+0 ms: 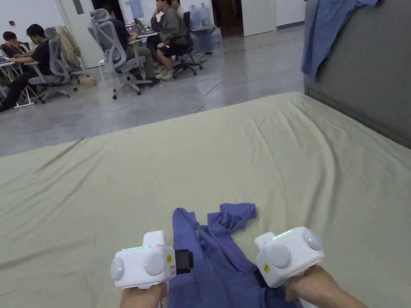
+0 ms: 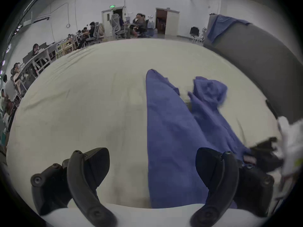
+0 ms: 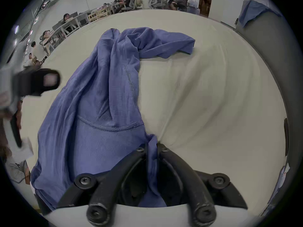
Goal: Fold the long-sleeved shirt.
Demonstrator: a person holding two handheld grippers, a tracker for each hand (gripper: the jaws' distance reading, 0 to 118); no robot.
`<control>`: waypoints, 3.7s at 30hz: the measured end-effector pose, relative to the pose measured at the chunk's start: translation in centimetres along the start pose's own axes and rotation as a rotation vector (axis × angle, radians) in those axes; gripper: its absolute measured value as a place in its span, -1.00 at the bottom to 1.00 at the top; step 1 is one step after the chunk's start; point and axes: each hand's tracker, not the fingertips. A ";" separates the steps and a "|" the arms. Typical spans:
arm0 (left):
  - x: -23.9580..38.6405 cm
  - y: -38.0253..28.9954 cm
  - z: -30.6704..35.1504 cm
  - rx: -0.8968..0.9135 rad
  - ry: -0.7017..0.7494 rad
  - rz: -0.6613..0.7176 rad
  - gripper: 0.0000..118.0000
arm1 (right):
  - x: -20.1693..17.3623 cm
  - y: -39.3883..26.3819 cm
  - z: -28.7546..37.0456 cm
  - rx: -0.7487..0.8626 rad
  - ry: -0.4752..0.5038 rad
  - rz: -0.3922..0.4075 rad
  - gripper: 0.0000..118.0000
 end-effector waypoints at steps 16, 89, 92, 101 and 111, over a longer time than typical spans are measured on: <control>-0.1 1.4 5.6 0.061 -0.038 0.058 -1.00 | 0.5 -1.6 3.0 0.124 0.031 -0.006 -0.96; -15.2 -23.1 22.6 0.076 0.149 0.205 -0.90 | 6.4 -17.6 9.9 0.159 -0.109 -0.143 -0.71; -15.6 -21.1 24.2 0.099 0.137 0.209 -0.24 | 6.4 -16.5 12.8 0.221 -0.148 -0.166 -0.18; -9.1 -16.3 25.5 0.249 0.063 -0.049 -1.00 | 6.1 -15.0 19.4 0.403 -0.110 -0.268 -1.00; -4.4 -11.6 9.3 0.117 0.111 -0.149 0.92 | 4.1 -16.4 17.8 0.344 0.016 -0.192 -1.00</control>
